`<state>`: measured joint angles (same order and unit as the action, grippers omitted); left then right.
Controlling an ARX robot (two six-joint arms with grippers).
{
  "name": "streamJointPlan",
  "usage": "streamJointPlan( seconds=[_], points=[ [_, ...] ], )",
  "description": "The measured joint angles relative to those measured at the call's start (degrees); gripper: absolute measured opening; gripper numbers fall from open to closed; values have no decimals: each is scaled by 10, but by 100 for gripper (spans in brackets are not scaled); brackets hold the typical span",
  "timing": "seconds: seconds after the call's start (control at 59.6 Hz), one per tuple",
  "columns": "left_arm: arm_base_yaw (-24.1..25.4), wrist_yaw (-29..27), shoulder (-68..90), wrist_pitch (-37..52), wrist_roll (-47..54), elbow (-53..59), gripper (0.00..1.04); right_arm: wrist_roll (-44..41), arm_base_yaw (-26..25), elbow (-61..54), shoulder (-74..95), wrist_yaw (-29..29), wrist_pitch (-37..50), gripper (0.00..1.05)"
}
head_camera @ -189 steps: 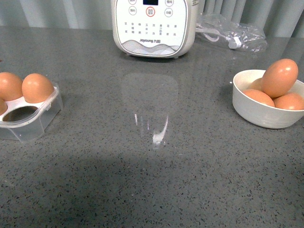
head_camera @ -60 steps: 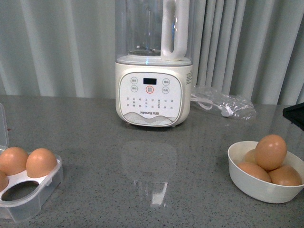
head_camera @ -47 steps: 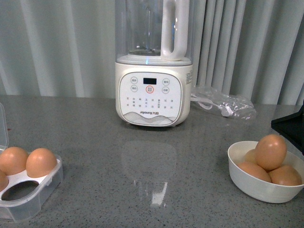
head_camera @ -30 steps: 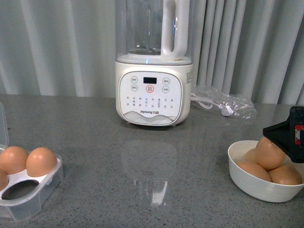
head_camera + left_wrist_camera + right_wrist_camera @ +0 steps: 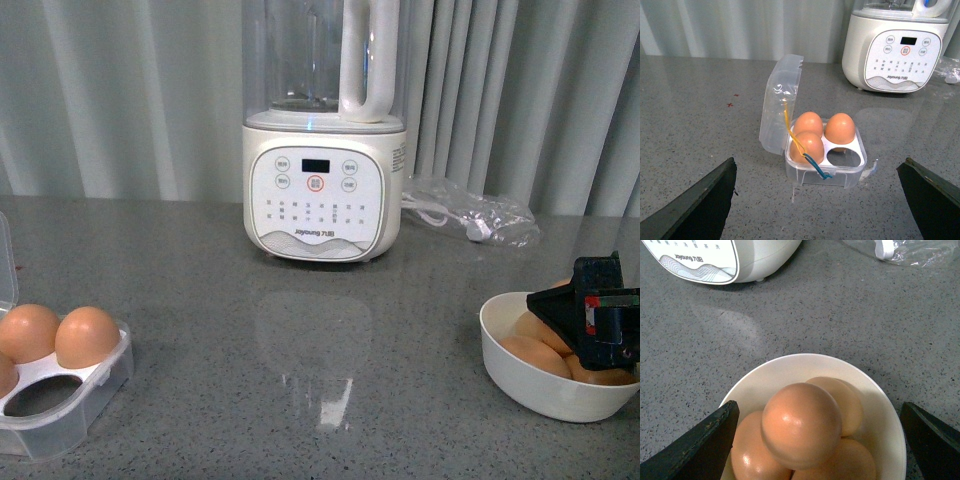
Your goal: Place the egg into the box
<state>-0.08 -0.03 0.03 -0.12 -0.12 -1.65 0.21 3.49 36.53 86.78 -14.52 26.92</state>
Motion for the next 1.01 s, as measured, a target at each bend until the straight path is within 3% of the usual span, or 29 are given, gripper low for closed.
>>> streamJointPlan(
  seconds=[0.101, 0.436, 1.007],
  points=[
    [0, 0, 0, 0, 0, 0, 98, 0, 0, 0, 7, -1, 4, 95],
    [0, 0, 0, 0, 0, 0, 98, 0, 0, -1, 10, -9, 9, 45],
    [0, 0, 0, 0, 0, 0, 98, -2, -5, 0, -51, -28, -15, 42]
  ],
)
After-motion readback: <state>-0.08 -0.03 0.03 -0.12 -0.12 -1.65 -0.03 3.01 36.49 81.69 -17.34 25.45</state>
